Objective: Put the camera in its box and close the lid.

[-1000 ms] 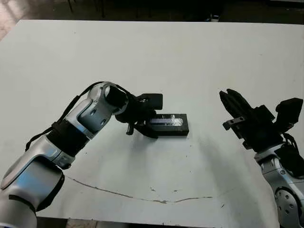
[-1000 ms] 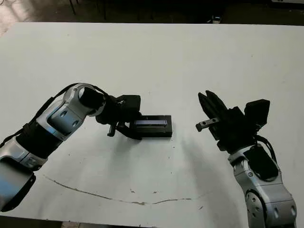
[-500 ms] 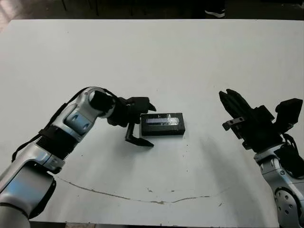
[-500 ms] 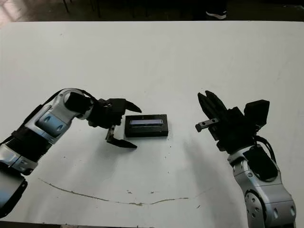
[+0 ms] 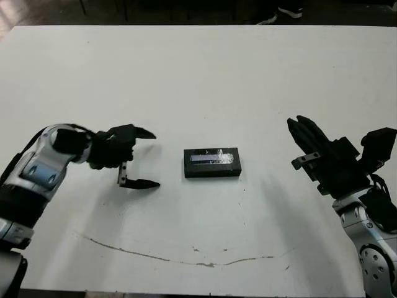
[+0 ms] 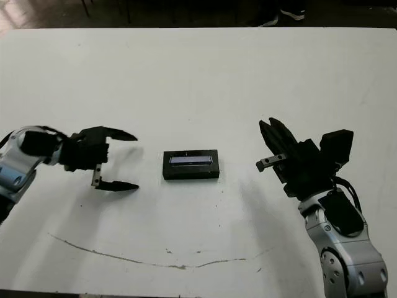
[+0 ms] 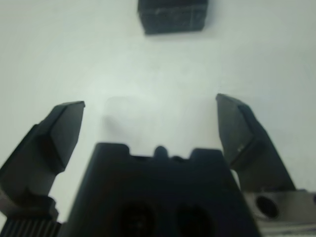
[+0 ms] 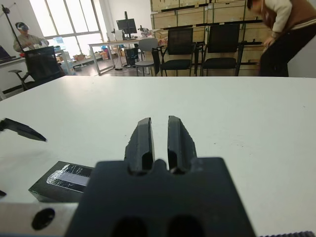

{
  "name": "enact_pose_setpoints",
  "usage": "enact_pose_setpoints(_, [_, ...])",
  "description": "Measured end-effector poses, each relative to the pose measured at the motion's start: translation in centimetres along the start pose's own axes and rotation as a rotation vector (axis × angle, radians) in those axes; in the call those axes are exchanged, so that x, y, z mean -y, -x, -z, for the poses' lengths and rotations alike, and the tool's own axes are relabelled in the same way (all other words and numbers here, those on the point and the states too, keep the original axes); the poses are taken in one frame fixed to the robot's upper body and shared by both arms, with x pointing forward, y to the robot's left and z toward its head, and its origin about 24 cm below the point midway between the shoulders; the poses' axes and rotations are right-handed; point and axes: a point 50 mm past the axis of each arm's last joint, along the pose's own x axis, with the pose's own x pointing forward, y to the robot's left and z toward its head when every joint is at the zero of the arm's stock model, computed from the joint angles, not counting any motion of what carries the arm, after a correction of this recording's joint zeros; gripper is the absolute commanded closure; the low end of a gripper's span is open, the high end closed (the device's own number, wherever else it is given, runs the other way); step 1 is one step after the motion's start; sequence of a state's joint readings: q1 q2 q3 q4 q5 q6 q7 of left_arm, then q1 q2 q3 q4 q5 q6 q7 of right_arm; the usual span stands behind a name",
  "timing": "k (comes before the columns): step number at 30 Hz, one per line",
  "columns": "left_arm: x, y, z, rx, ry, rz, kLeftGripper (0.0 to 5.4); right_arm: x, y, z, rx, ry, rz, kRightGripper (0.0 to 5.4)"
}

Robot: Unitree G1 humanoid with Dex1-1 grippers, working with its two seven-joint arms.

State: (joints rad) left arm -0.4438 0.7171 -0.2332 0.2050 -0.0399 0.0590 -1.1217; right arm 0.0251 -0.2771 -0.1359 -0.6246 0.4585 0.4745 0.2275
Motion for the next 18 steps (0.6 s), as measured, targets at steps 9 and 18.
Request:
enact_pose_setpoints(9, [0.4, 1.0, -1.3, 0.178, 0.276, -0.534, 1.54, -0.2, -0.3, 0.0, 0.003, -0.008, -0.009, 5.4])
enact_pose_setpoints(18, [3.2, -0.8, -7.5, 0.586, 0.425, -0.73, 3.66, -0.5, -0.4, 0.2, 0.003, -0.028, -0.002, 5.4])
